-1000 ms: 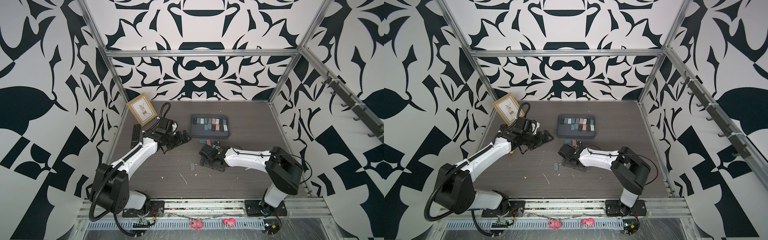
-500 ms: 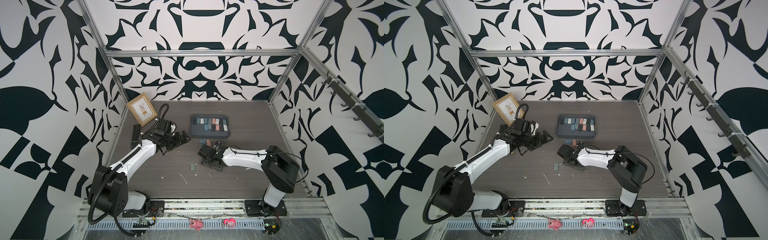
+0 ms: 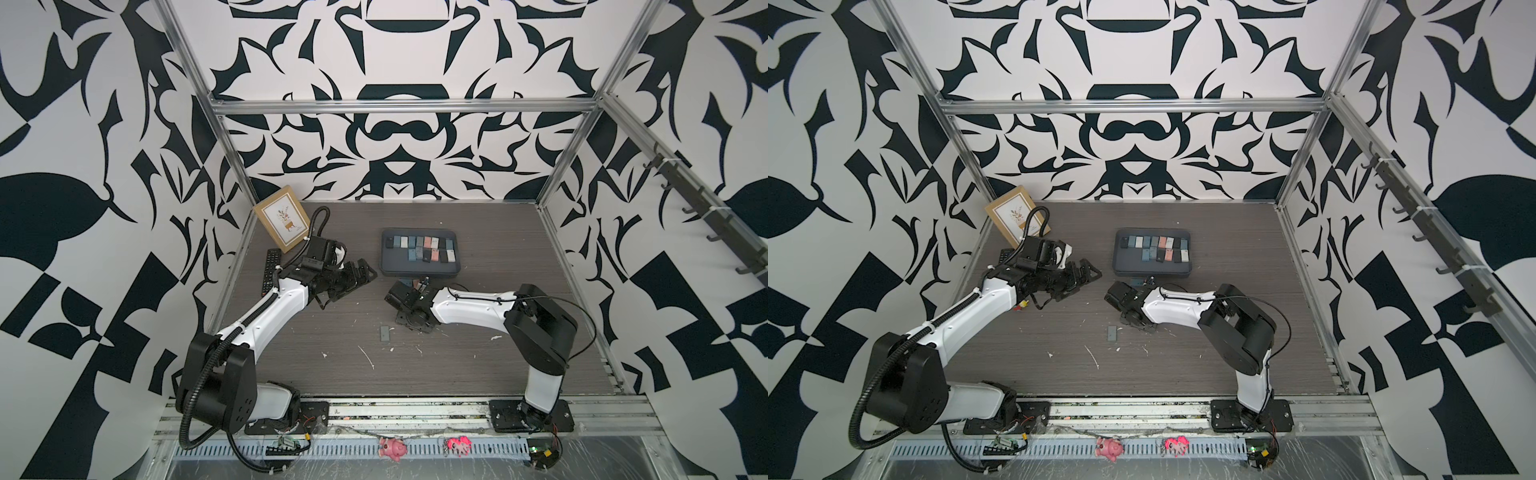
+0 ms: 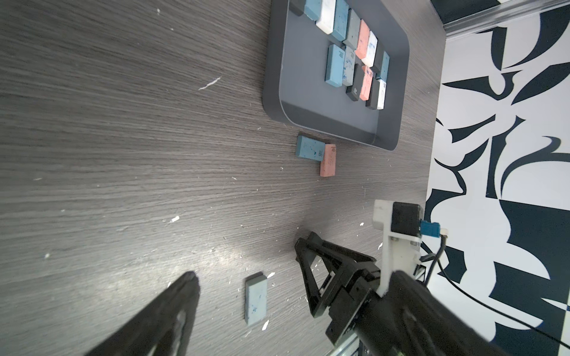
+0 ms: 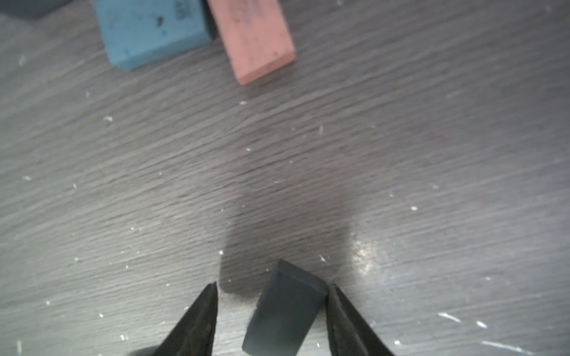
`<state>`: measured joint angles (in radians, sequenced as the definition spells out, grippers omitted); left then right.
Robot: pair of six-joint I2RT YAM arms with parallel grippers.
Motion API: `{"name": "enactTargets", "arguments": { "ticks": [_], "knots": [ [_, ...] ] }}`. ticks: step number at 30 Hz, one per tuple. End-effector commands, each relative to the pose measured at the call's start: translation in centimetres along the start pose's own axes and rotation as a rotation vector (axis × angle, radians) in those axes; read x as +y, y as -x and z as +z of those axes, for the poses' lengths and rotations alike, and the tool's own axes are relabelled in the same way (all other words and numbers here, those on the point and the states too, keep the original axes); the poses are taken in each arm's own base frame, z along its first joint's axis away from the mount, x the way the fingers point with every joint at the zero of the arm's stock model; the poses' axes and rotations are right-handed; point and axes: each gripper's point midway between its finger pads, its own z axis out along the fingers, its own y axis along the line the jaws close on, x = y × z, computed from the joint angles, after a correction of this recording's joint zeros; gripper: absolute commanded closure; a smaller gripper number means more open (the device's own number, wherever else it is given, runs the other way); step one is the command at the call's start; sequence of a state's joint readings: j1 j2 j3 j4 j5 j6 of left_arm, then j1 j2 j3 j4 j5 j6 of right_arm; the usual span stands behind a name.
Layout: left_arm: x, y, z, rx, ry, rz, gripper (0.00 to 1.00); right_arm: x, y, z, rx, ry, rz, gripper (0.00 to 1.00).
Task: Put the eraser in the storage box
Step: Pick up the eraser from the center of the board.
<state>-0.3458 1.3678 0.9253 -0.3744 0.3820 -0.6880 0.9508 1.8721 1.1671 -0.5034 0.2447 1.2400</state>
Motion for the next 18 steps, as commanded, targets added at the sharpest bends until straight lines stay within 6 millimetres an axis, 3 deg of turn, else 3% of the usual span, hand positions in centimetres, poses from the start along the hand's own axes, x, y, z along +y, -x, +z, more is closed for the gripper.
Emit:
{"name": "enactTargets", "arguments": {
  "ticks": [1, 11, 18],
  "knots": [
    [0.2, -0.5, -0.3, 0.009, -0.017, -0.006, 0.01, -0.3, -0.5, 0.8, 0.022, -0.037, -0.027, 0.51],
    [0.3, -0.2, -0.6, 0.009, -0.050, -0.036, 0.01, 0.7, 1.0, -0.2, -0.027, -0.050, -0.156, 0.83],
    [0.0, 0.6, -1.1, 0.004, -0.070, -0.054, 0.01, 3.4, 4.0, -3.1, -0.081, -0.022, -0.261, 0.84]
  ]
}}
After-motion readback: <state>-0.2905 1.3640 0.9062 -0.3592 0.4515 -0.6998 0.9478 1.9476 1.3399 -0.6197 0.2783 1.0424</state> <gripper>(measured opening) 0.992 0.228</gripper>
